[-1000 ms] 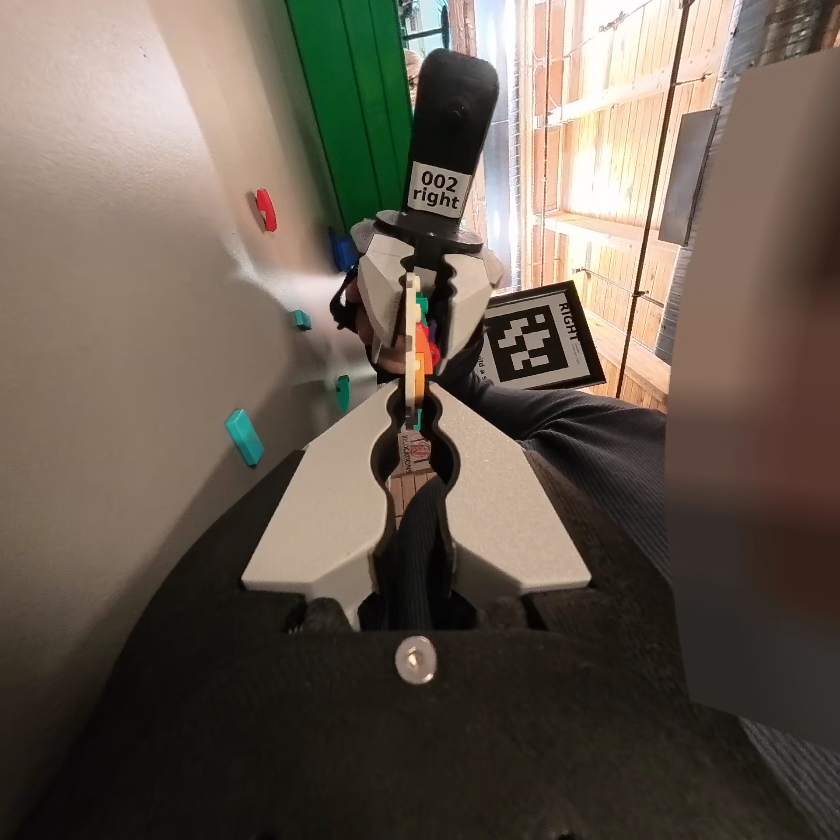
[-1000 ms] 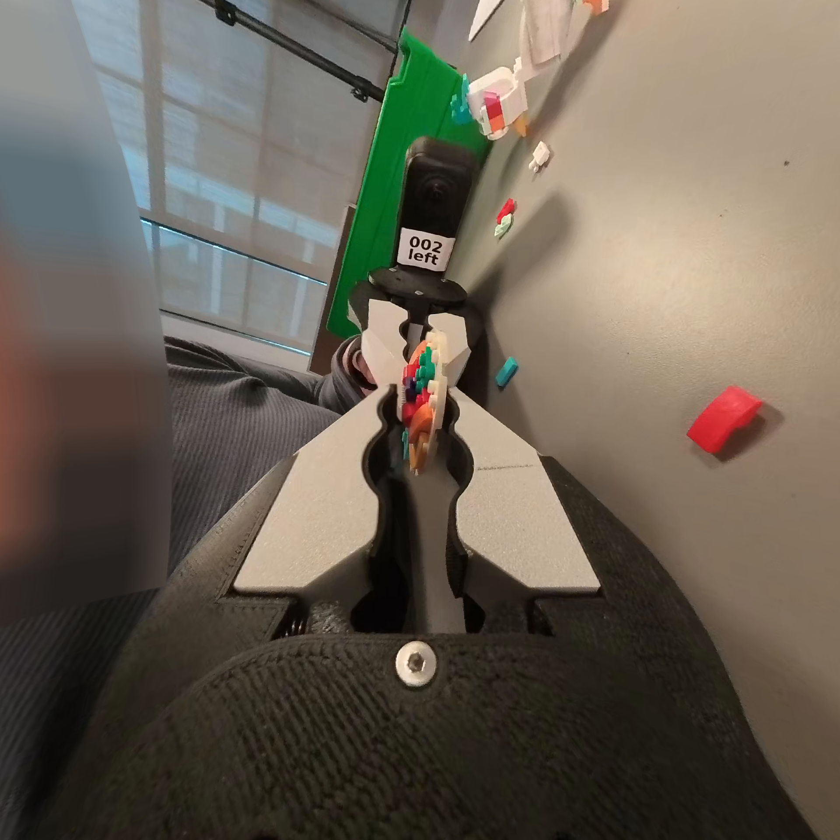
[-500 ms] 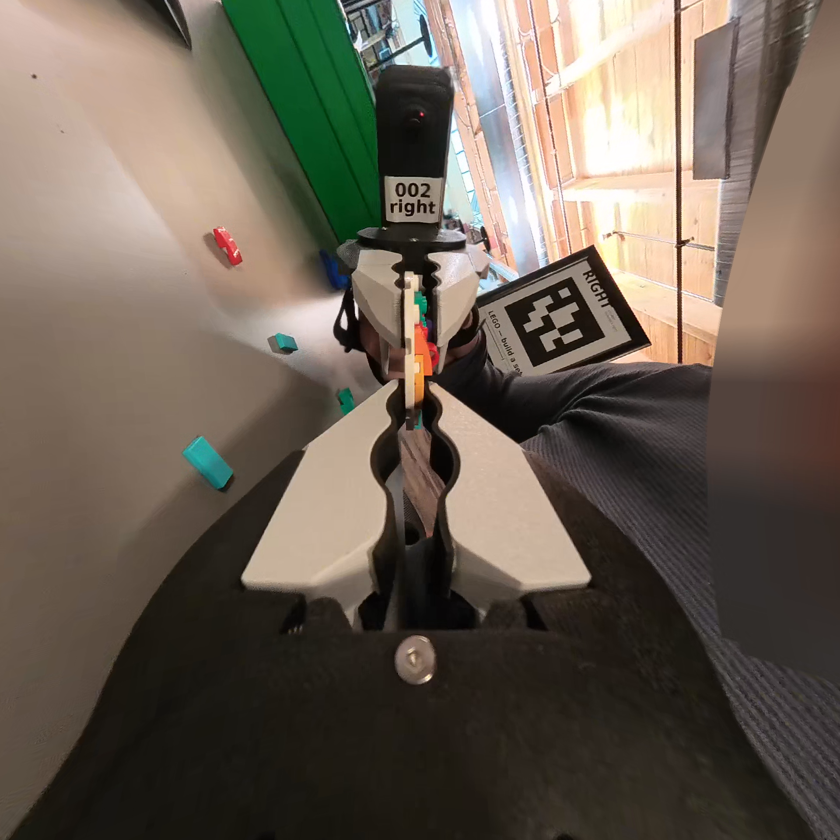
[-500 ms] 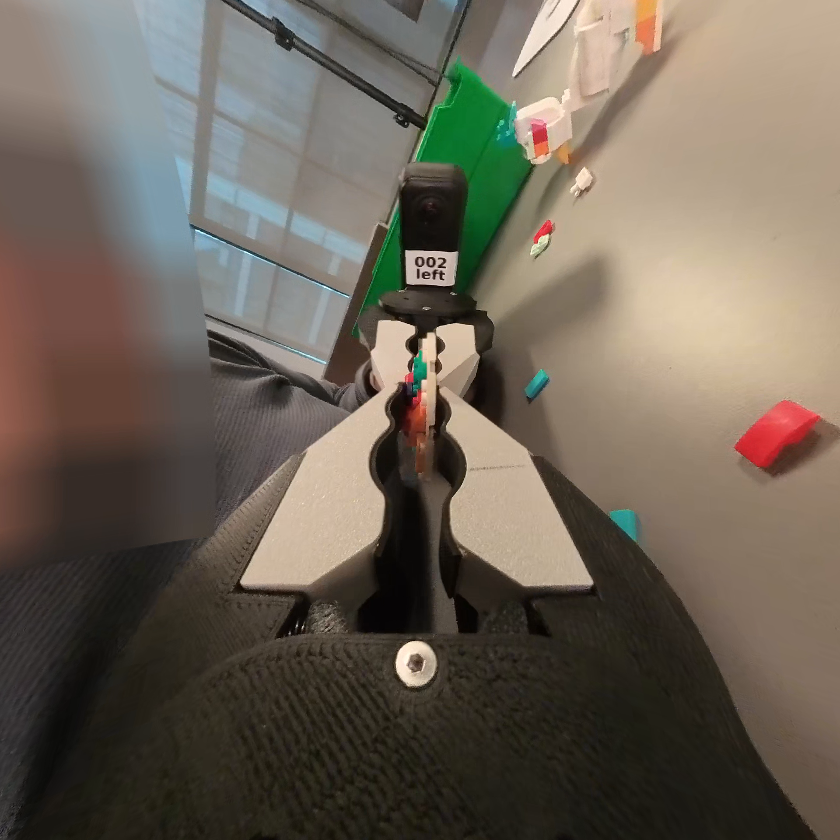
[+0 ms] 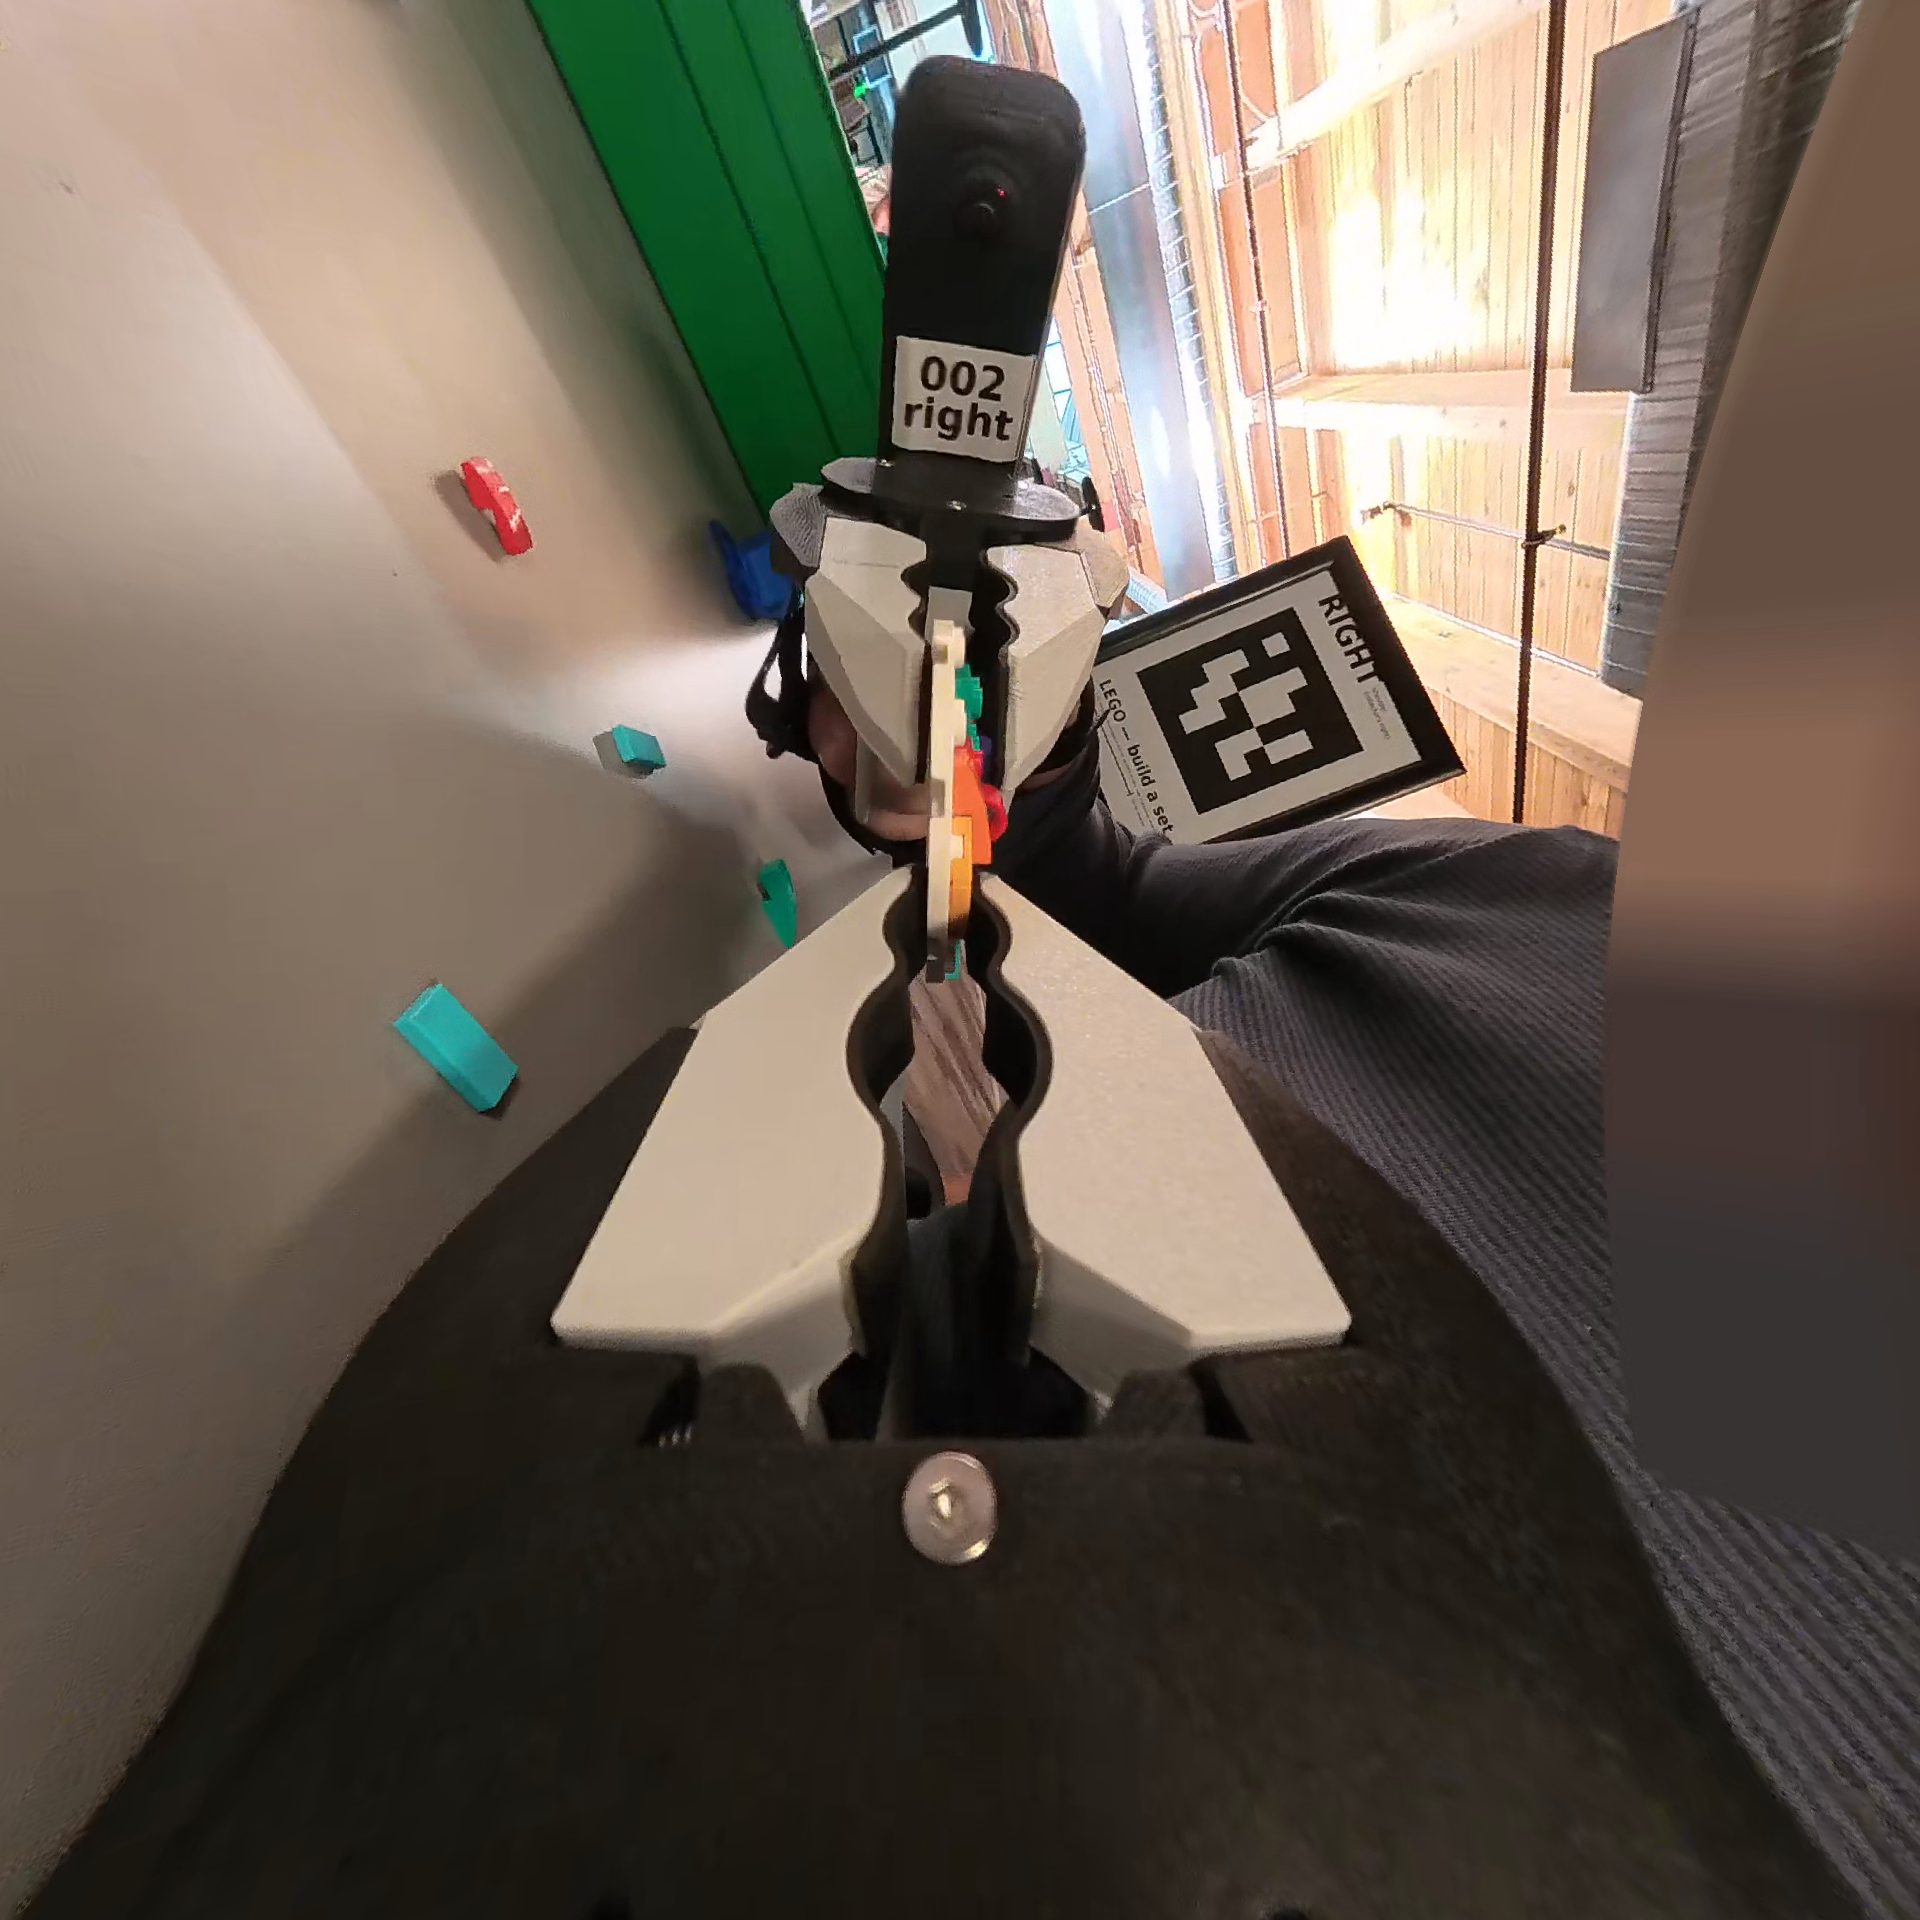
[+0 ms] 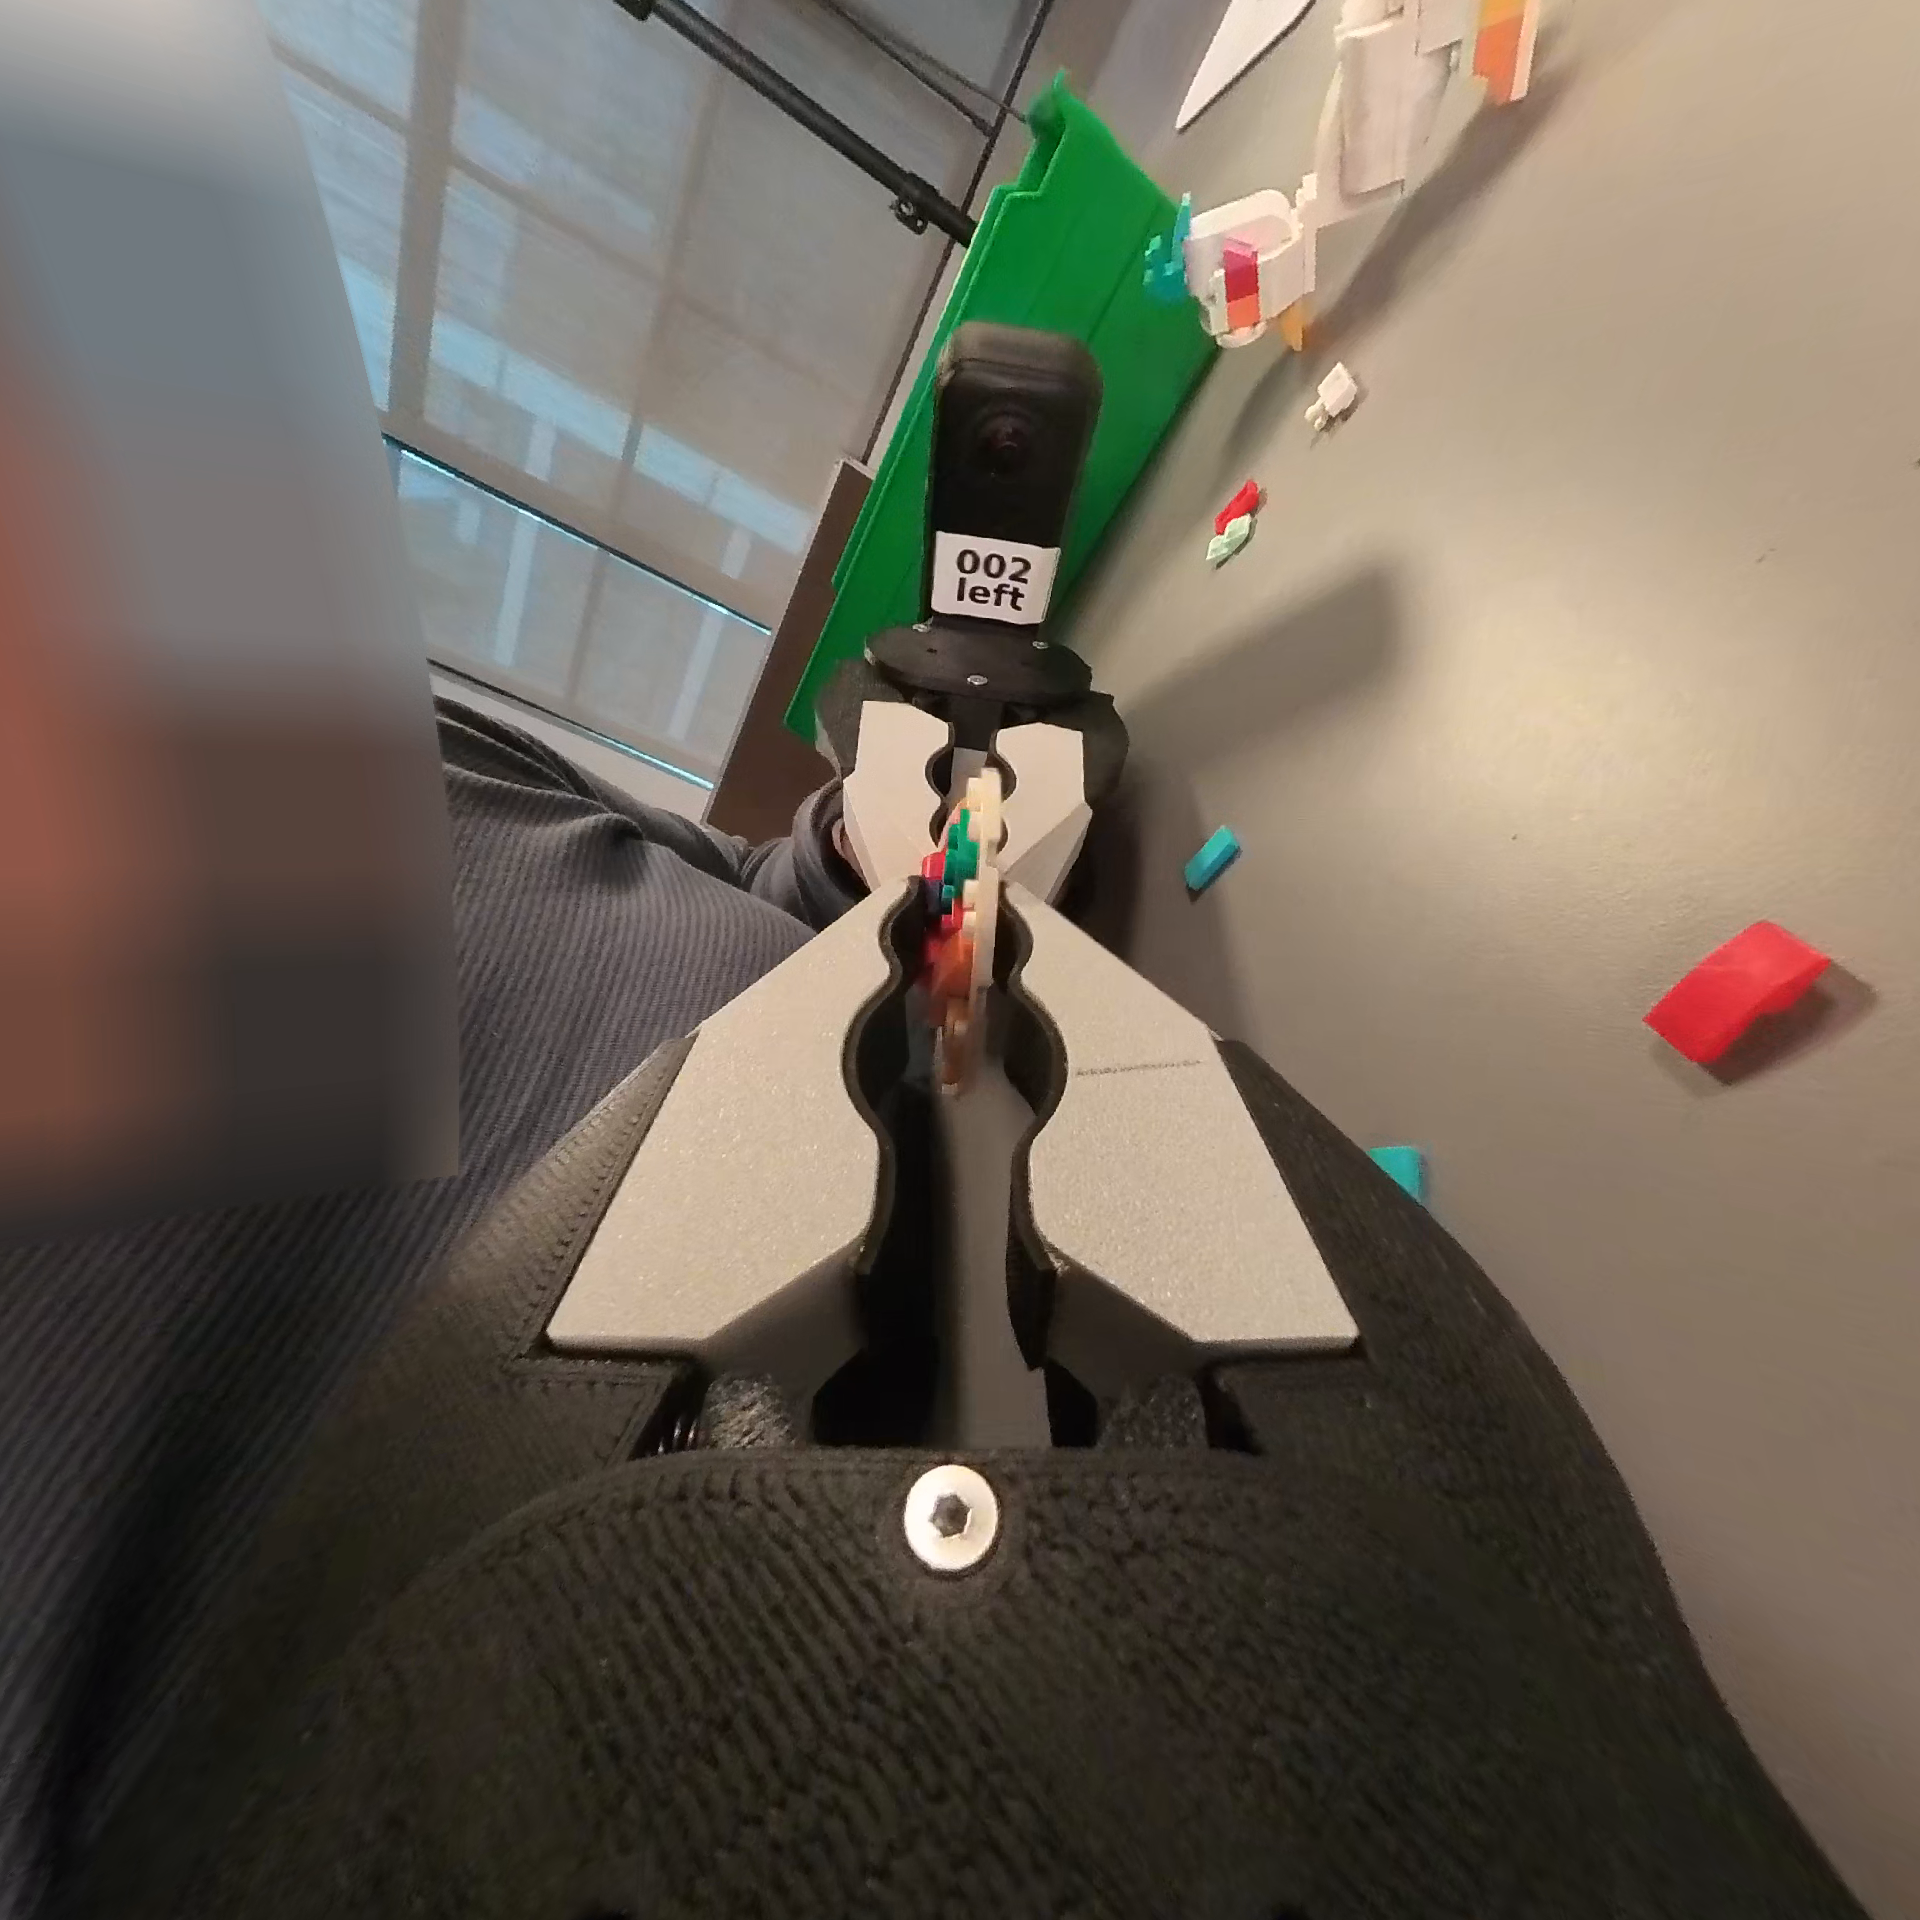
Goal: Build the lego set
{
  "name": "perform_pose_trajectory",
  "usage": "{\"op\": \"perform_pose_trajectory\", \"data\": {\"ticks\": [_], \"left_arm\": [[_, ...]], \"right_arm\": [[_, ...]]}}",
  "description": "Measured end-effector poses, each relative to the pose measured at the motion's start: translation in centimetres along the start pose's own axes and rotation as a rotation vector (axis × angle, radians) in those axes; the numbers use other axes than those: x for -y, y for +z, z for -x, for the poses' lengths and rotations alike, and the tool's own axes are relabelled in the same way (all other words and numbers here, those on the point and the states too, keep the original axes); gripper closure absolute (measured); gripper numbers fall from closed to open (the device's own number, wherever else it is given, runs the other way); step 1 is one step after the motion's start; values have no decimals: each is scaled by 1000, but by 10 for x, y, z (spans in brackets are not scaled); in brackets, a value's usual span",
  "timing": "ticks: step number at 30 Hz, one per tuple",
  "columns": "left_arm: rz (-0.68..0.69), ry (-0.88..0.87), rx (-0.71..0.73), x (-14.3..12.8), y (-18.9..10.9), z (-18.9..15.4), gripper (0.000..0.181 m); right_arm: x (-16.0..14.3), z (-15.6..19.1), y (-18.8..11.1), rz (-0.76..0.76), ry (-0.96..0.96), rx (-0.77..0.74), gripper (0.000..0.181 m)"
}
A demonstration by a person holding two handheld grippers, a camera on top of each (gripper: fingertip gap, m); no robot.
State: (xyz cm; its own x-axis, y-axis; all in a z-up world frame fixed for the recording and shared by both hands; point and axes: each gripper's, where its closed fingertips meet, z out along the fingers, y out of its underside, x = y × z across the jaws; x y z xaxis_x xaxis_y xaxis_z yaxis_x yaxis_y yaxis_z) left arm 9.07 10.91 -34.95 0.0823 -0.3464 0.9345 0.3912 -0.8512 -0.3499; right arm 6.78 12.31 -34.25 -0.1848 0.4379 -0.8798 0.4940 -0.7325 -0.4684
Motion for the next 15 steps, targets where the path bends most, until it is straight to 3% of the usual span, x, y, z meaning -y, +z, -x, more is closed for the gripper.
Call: {"op": "perform_pose_trajectory", "data": {"ticks": [15], "left_arm": [[38, -64, 4, -3, 2, 4, 176]], "right_arm": [[-3, -5, -3, -4, 20, -3, 171]]}}
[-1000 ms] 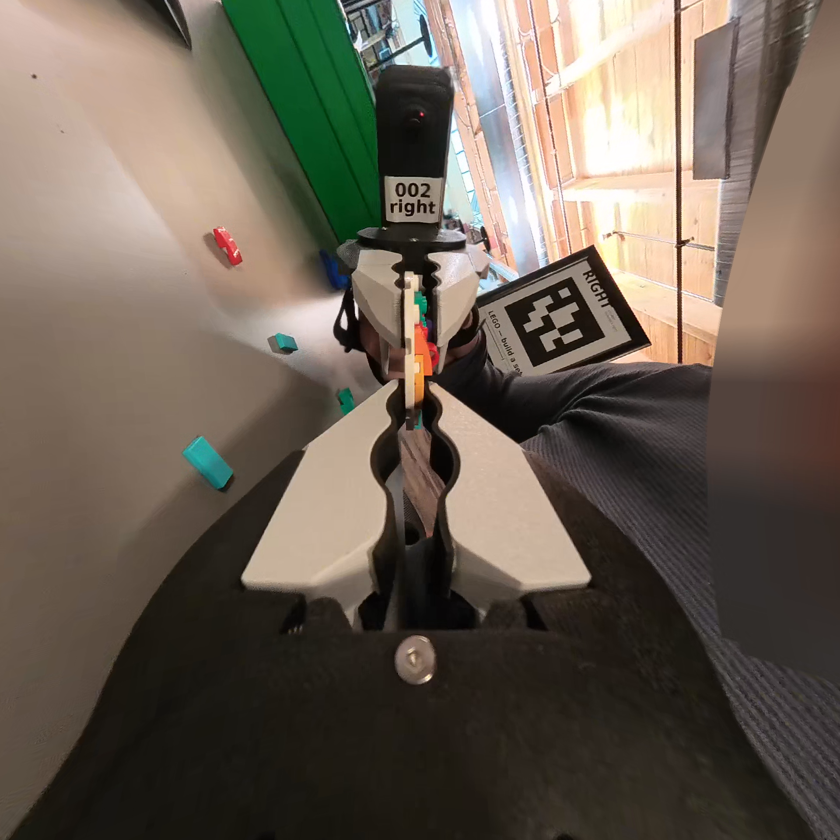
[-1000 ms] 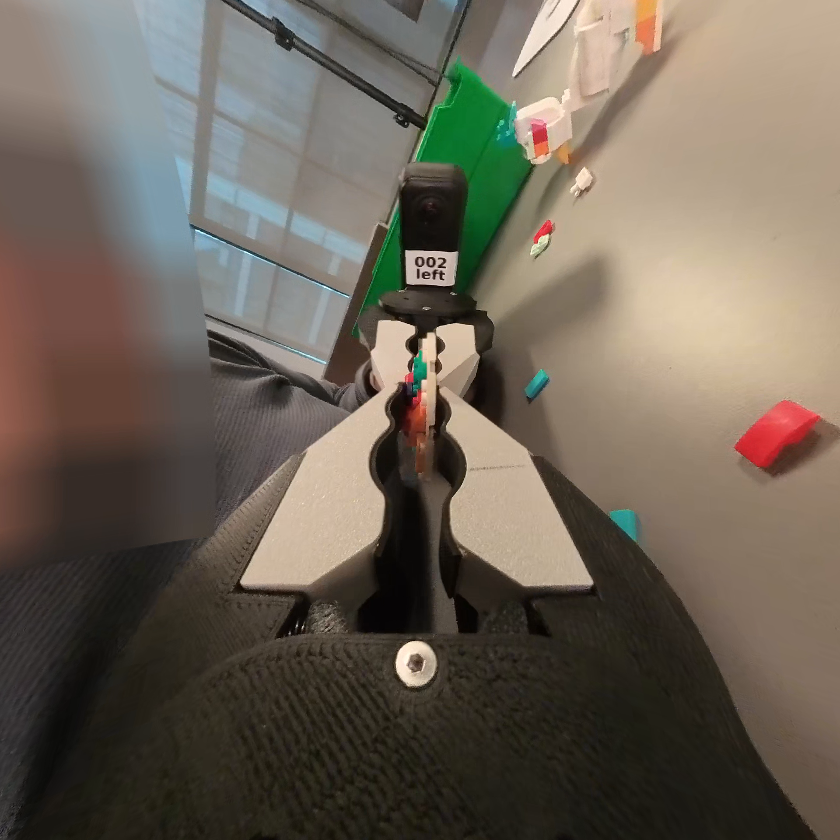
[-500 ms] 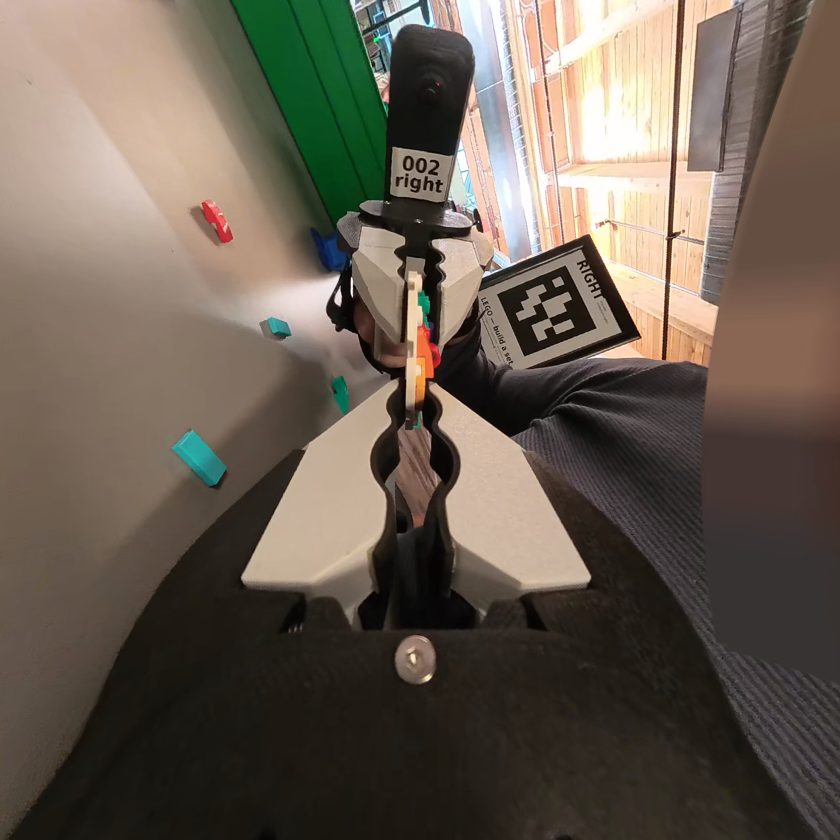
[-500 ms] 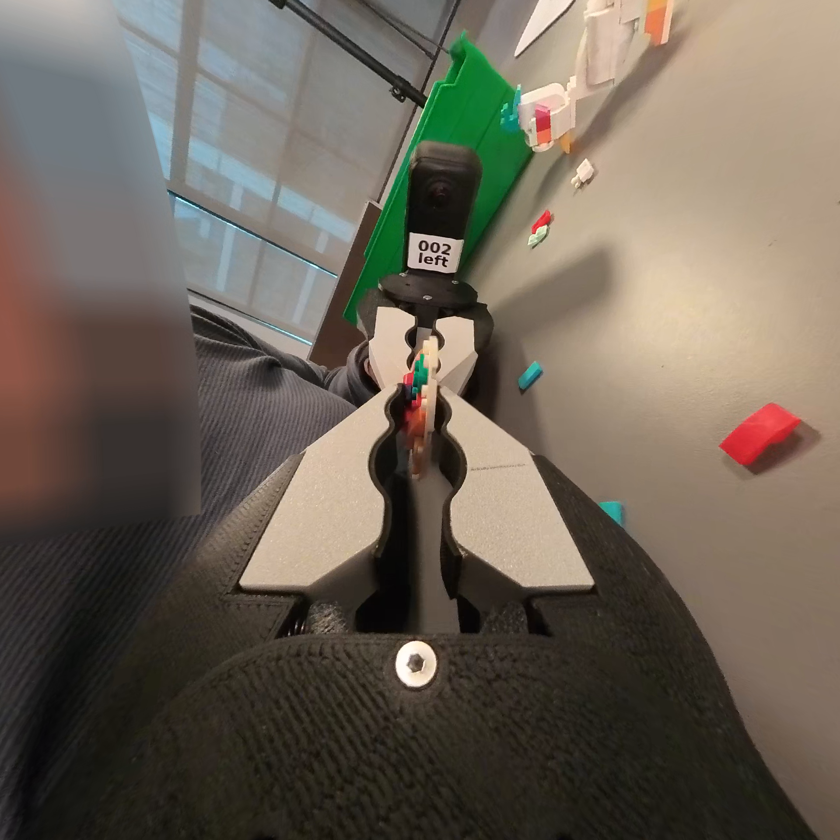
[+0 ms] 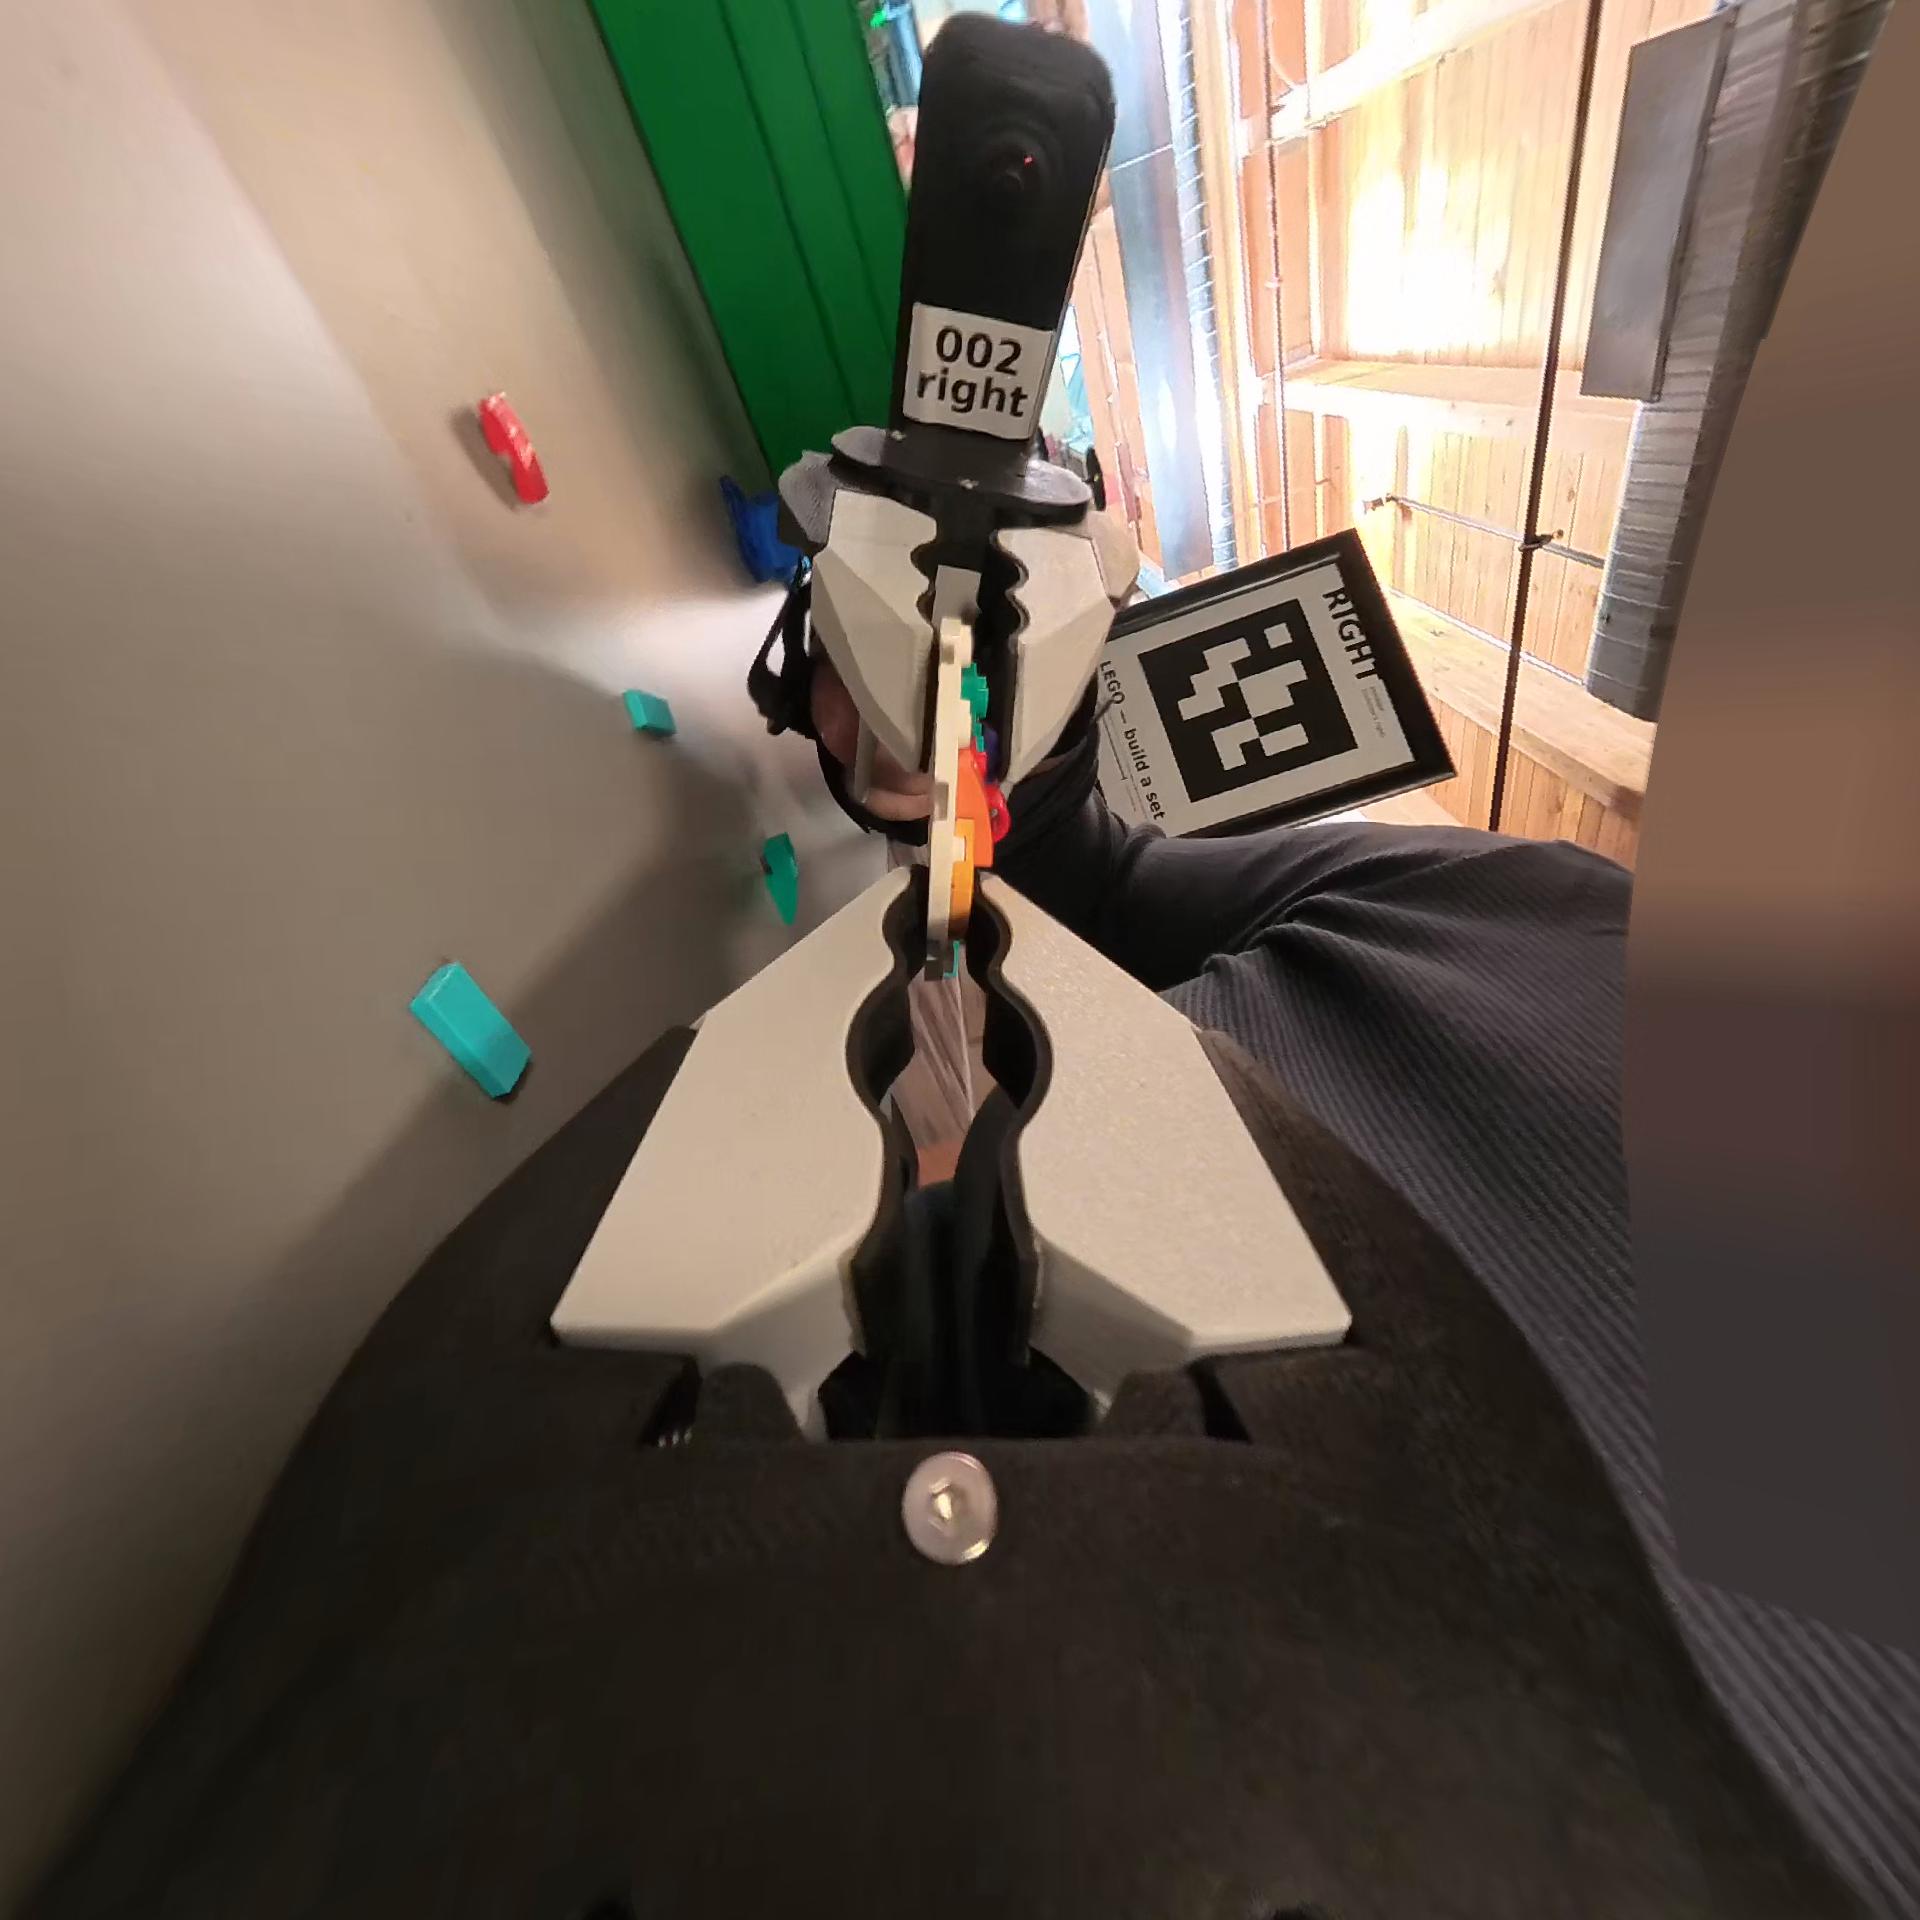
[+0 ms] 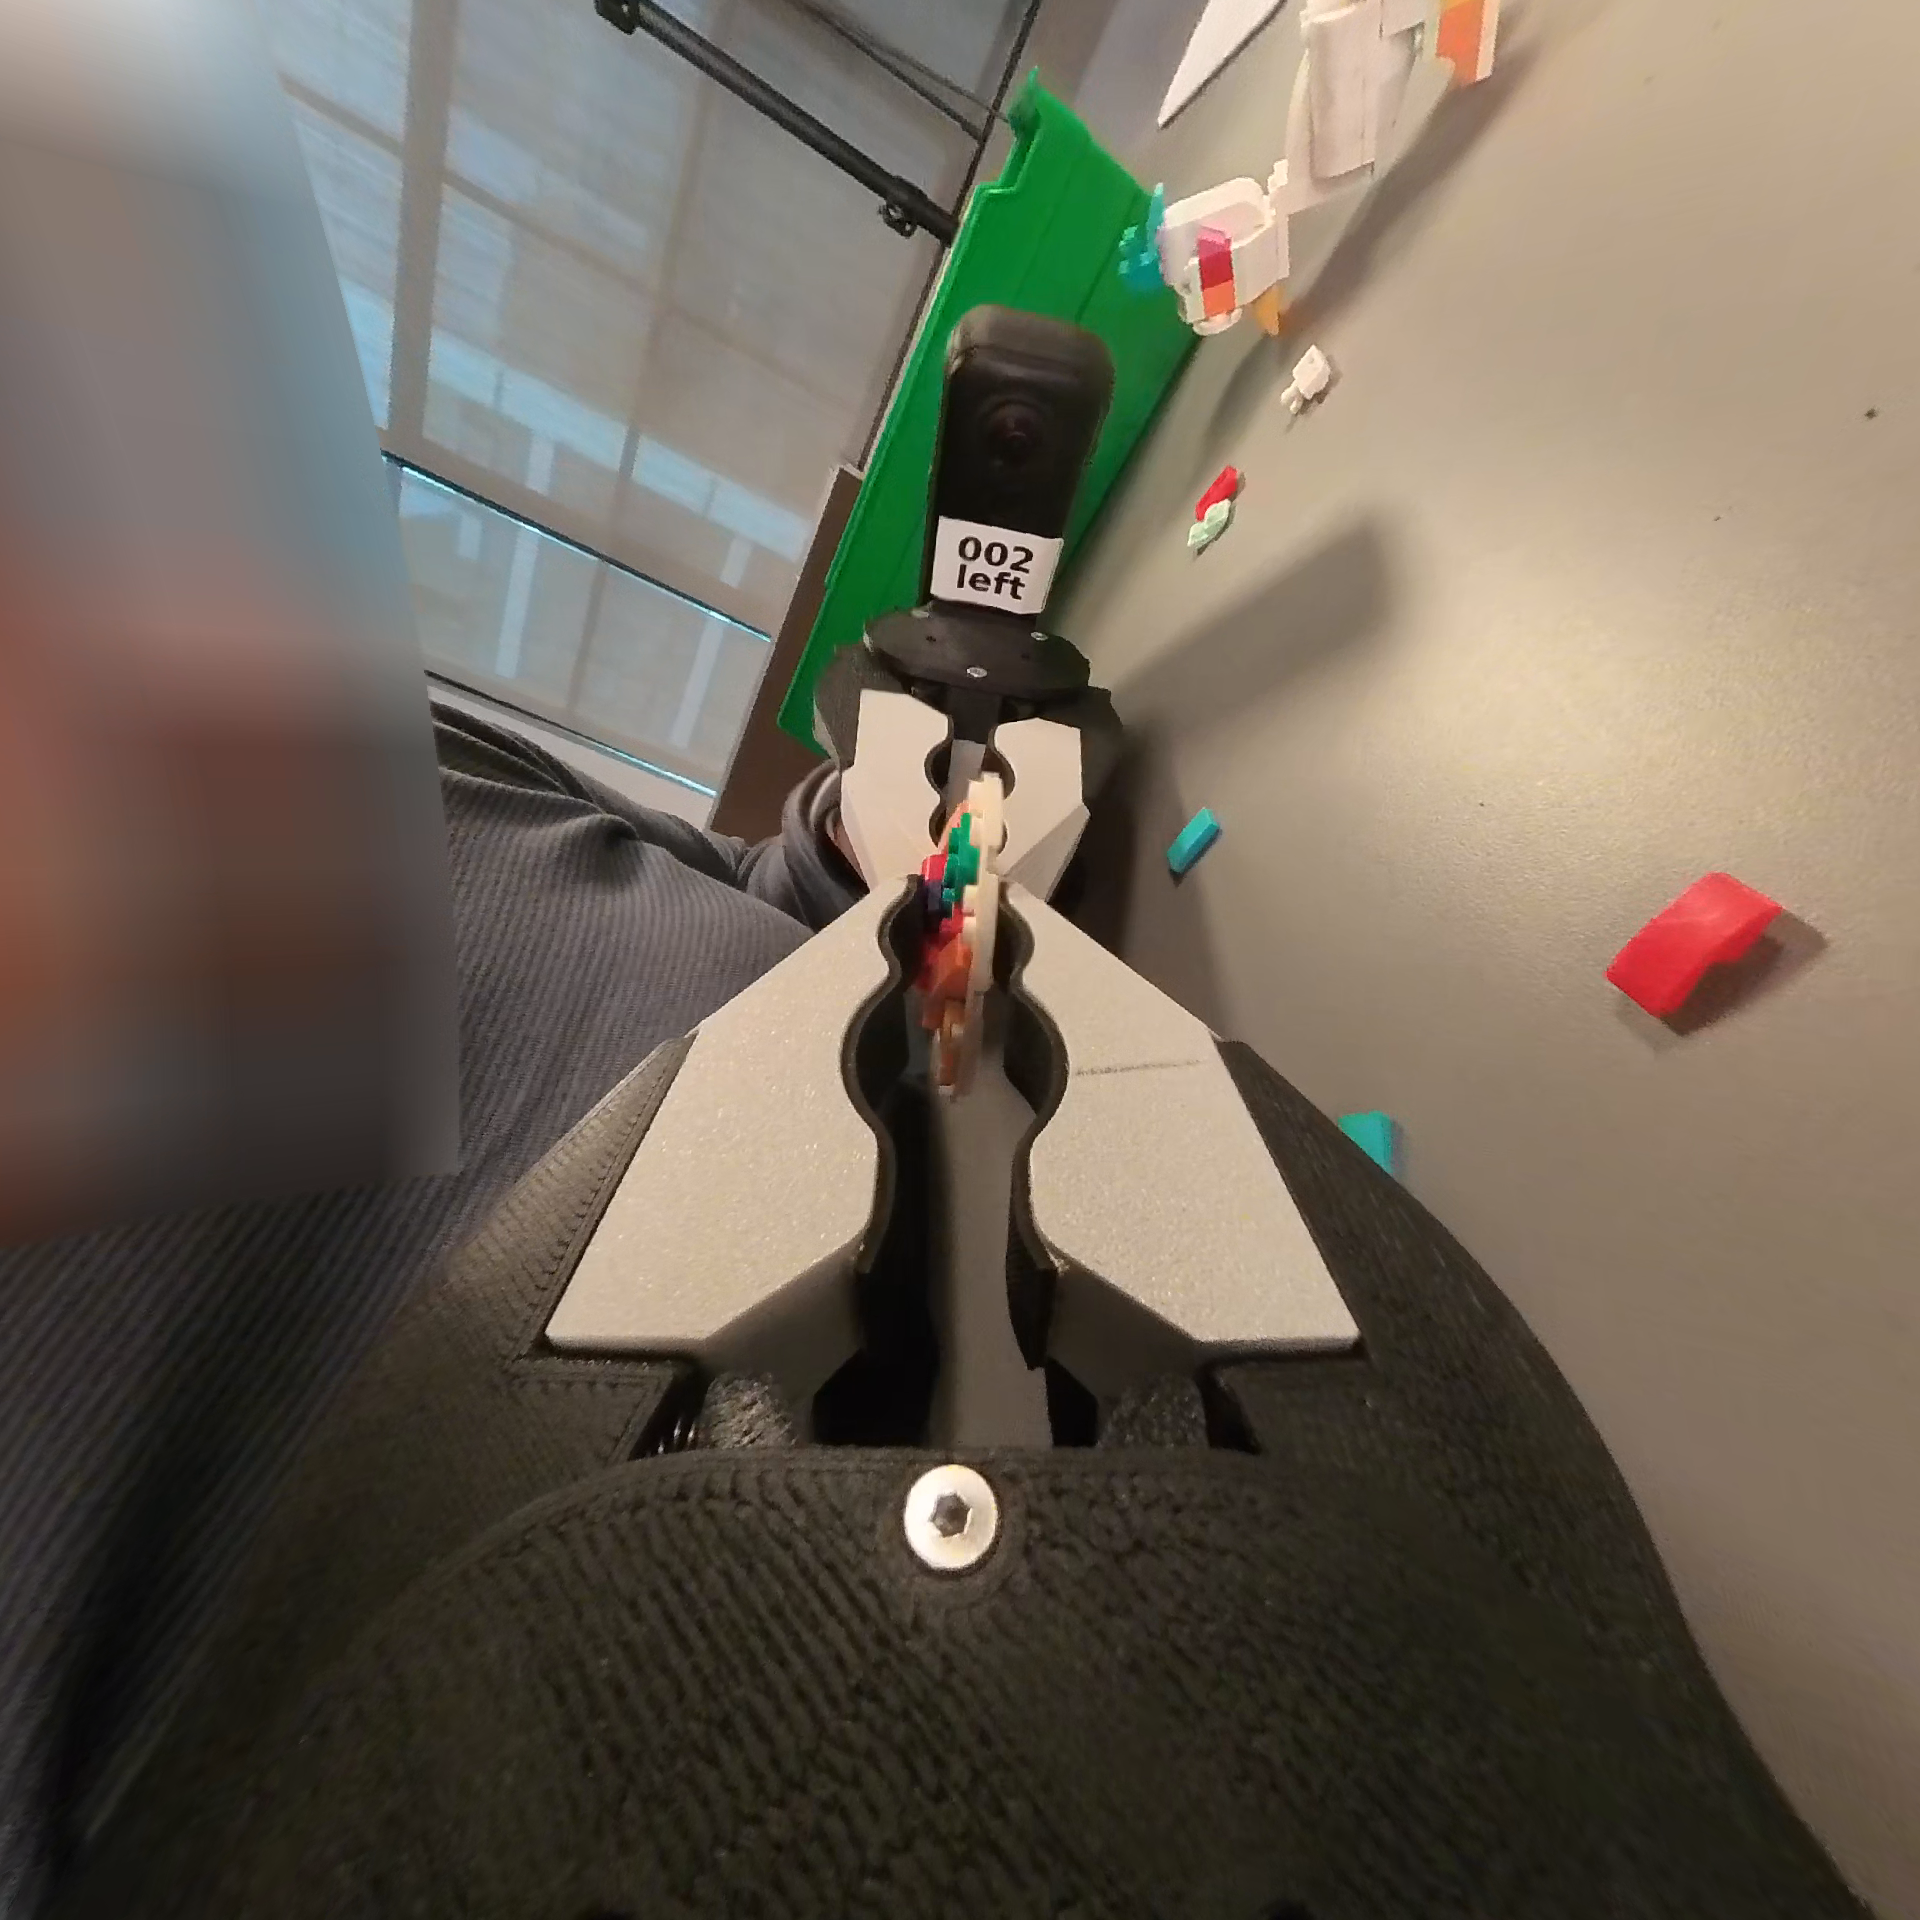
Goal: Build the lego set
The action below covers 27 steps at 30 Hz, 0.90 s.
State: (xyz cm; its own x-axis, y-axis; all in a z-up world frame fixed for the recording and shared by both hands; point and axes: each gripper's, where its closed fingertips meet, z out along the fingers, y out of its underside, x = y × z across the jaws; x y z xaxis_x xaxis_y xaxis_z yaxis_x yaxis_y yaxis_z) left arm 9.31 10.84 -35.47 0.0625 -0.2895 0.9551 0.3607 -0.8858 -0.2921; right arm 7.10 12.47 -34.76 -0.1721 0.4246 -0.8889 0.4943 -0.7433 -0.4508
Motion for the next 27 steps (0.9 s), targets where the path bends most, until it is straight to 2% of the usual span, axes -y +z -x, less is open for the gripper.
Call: {"op": "perform_pose_trajectory", "data": {"ticks": [9, 14, 27], "left_arm": [[40, -131, 38, -8, 1, 12, 176], [48, -147, 30, -14, 3, 9, 176], [46, -151, 25, -14, 4, 9, 176]], "right_arm": [[-10, -12, -2, -42, 148, -5, 172], [-14, -10, -3, -87, 220, 29, 170], [-12, -7, -8, -130, 184, 33, 160]]}}
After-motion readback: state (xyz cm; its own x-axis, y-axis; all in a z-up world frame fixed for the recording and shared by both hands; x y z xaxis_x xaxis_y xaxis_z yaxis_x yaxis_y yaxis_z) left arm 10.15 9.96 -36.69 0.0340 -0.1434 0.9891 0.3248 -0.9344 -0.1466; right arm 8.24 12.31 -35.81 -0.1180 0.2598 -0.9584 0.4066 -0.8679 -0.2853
